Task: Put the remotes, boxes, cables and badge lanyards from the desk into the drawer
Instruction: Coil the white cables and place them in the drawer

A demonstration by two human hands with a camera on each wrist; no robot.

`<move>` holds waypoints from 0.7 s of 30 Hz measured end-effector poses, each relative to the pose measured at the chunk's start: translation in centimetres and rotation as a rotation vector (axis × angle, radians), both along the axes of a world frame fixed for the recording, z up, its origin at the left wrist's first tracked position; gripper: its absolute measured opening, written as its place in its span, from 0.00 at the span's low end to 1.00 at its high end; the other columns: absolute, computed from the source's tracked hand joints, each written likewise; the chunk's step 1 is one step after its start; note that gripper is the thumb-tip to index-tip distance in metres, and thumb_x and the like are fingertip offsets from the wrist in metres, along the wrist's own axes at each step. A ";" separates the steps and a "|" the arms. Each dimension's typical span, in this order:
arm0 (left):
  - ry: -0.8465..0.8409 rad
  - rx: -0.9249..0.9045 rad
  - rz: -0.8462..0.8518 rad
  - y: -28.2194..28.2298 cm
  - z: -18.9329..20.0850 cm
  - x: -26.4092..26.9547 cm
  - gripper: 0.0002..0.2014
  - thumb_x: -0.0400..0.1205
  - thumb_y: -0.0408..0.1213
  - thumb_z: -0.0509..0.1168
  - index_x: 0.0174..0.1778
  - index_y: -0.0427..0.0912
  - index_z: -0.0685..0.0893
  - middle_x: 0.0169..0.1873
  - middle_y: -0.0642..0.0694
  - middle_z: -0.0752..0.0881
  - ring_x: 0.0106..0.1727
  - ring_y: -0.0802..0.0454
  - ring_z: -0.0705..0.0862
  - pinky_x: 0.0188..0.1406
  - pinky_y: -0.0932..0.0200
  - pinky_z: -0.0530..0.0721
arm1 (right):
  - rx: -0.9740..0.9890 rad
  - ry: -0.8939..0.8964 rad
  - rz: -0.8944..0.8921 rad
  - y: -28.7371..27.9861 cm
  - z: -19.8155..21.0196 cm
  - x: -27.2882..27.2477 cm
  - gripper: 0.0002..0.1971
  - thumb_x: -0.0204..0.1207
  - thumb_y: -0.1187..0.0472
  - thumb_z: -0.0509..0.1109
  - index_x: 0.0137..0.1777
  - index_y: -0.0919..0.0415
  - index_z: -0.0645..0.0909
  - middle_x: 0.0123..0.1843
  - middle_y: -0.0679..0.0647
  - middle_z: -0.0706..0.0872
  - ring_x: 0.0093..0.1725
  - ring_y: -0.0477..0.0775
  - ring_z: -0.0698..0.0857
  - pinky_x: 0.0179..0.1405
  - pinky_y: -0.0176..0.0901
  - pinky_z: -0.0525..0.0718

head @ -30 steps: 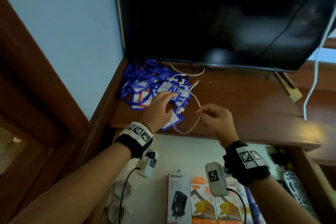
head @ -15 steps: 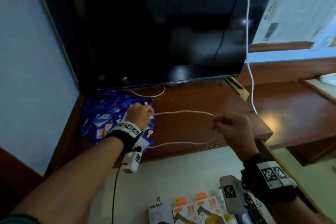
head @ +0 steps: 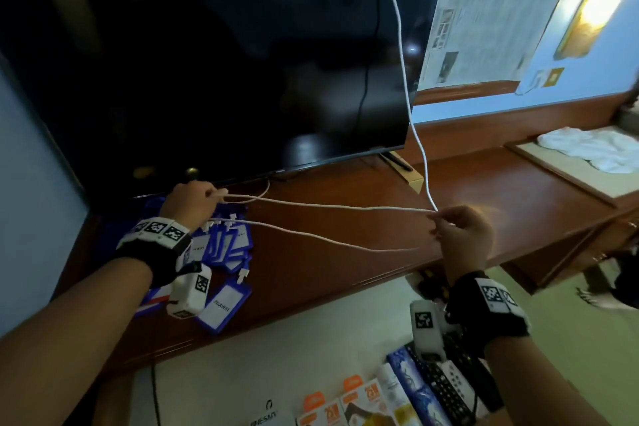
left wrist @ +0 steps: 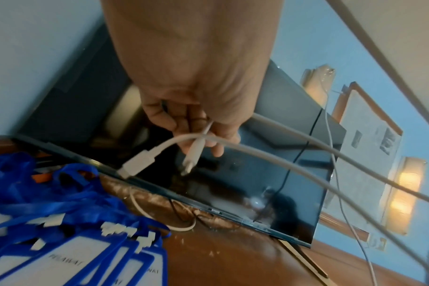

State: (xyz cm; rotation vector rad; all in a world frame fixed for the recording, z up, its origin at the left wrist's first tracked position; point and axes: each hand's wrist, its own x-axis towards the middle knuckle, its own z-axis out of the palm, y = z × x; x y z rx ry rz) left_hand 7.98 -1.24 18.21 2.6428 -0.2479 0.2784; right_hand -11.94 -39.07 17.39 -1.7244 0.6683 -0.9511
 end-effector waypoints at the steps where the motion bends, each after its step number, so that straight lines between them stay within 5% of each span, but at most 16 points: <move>1: -0.014 0.033 0.012 0.0 0.3 -0.1 0.14 0.86 0.48 0.60 0.42 0.46 0.86 0.28 0.42 0.81 0.28 0.44 0.79 0.26 0.57 0.73 | 0.038 -0.023 0.002 -0.2 0.3 0.1 0.10 0.68 0.72 0.73 0.35 0.55 0.84 0.31 0.56 0.88 0.30 0.59 0.87 0.34 0.59 0.87; 5: -0.093 0.158 0.038 0.4 1.3 -0.9 0.16 0.87 0.45 0.55 0.46 0.43 0.86 0.39 0.38 0.84 0.36 0.43 0.78 0.33 0.52 0.75 | 0.194 -0.111 0.019 -0.6 1.1 0.5 0.13 0.69 0.78 0.73 0.39 0.59 0.78 0.34 0.55 0.87 0.32 0.51 0.87 0.28 0.43 0.83; 8: -0.049 0.177 -0.025 0.5 0.6 -2.3 0.14 0.88 0.40 0.54 0.46 0.44 0.85 0.46 0.42 0.87 0.33 0.47 0.79 0.33 0.53 0.75 | 0.268 -0.091 -0.003 -1.3 0.2 1.2 0.16 0.67 0.80 0.69 0.38 0.56 0.77 0.35 0.61 0.87 0.32 0.53 0.86 0.33 0.46 0.79; 11: 0.102 0.119 -0.039 0.8 -0.4 -3.5 0.13 0.86 0.36 0.56 0.40 0.48 0.84 0.55 0.46 0.86 0.41 0.47 0.84 0.44 0.50 0.81 | 0.335 -0.041 -0.020 -1.5 -0.9 1.4 0.17 0.66 0.81 0.64 0.39 0.56 0.76 0.34 0.63 0.87 0.24 0.50 0.81 0.27 0.41 0.74; 14: 0.065 0.192 0.087 1.6 -0.1 -4.5 0.14 0.85 0.36 0.57 0.63 0.44 0.83 0.64 0.40 0.84 0.60 0.37 0.82 0.55 0.45 0.79 | 0.286 0.011 -0.073 -2.1 -1.8 1.1 0.18 0.67 0.81 0.64 0.40 0.54 0.77 0.33 0.58 0.86 0.25 0.46 0.83 0.32 0.45 0.80; 17: -0.060 0.001 0.108 1.5 1.4 -5.4 0.12 0.85 0.31 0.56 0.58 0.38 0.84 0.56 0.37 0.87 0.56 0.35 0.83 0.52 0.44 0.80 | 0.025 0.125 -0.069 -1.5 -1.7 0.7 0.15 0.70 0.76 0.68 0.40 0.52 0.77 0.36 0.53 0.84 0.38 0.55 0.83 0.40 0.41 0.79; 19: -0.041 -0.097 0.077 -0.1 2.5 -6.3 0.14 0.87 0.34 0.54 0.43 0.39 0.84 0.39 0.37 0.86 0.38 0.38 0.81 0.38 0.51 0.76 | -0.077 0.216 -0.054 -0.6 -1.4 0.6 0.09 0.74 0.73 0.66 0.44 0.57 0.80 0.39 0.52 0.82 0.42 0.53 0.79 0.33 0.31 0.70; 21: 0.048 -0.093 0.037 -2.1 3.3 -7.4 0.19 0.88 0.40 0.54 0.34 0.44 0.82 0.24 0.43 0.76 0.26 0.44 0.74 0.27 0.55 0.67 | -0.143 0.357 0.040 0.3 -1.4 0.8 0.06 0.77 0.70 0.65 0.49 0.61 0.80 0.42 0.54 0.82 0.44 0.53 0.78 0.34 0.34 0.66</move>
